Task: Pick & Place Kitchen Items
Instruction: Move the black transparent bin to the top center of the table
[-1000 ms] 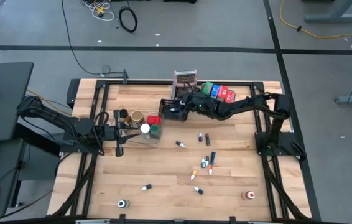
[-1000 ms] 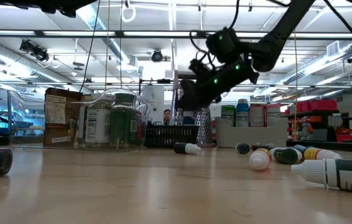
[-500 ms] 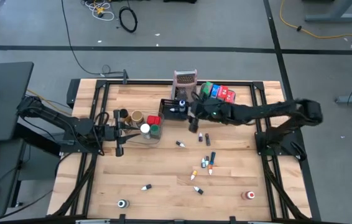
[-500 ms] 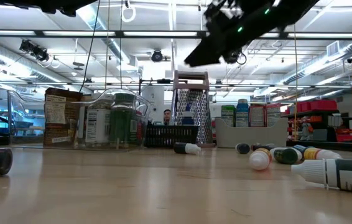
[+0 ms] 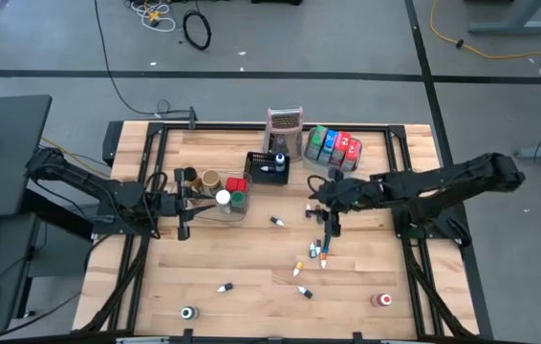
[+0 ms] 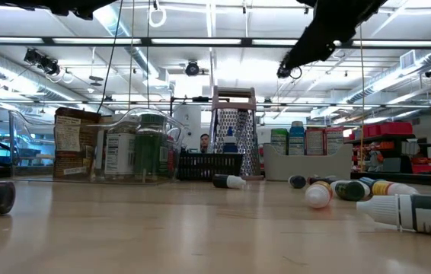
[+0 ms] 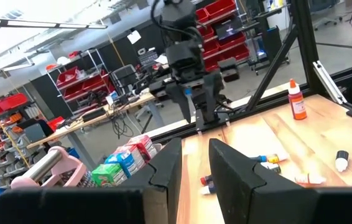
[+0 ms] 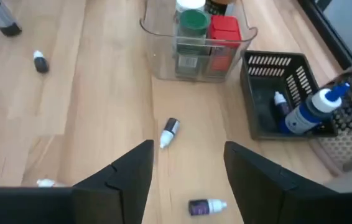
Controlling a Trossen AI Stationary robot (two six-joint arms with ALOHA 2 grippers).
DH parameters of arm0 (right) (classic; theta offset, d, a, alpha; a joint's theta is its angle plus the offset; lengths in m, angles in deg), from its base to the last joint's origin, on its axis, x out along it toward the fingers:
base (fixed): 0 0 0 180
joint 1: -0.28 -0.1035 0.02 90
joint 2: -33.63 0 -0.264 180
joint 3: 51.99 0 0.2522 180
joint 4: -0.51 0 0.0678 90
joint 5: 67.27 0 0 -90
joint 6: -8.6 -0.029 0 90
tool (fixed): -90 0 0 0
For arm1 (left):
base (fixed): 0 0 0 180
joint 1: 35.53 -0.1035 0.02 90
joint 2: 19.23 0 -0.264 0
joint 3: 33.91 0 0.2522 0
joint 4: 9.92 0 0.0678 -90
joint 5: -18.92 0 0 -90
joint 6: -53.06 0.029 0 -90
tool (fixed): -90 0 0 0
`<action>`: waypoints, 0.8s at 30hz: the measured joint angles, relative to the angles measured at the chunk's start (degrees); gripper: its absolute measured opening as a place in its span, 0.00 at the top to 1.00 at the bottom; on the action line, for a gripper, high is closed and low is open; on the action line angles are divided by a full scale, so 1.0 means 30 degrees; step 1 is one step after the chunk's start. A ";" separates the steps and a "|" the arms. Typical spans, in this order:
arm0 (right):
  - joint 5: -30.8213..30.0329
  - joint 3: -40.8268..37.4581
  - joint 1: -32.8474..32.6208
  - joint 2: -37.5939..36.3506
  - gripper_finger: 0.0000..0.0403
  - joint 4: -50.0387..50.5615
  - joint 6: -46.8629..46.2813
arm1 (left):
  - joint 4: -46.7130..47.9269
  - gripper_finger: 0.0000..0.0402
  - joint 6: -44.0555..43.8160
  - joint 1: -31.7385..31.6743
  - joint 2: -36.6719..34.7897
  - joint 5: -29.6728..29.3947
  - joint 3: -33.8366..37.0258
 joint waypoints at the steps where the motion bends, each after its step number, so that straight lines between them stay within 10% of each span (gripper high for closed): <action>1: -0.0215 0.0001 -0.0150 0.0205 0.49 -0.0164 0.0099 | -0.0002 0.78 -0.0053 -0.0001 -0.0003 0.0000 0.0000; 15: -0.1467 -0.1319 0.2251 0.7799 0.49 -1.1787 0.4313 | 0.0003 0.78 -0.0381 -0.0001 0.0004 0.0000 0.0000; 24: -0.1298 -0.1319 0.5282 1.0965 0.49 -1.2591 0.4021 | 0.0003 0.78 -0.0338 0.0003 0.0001 0.0000 0.0000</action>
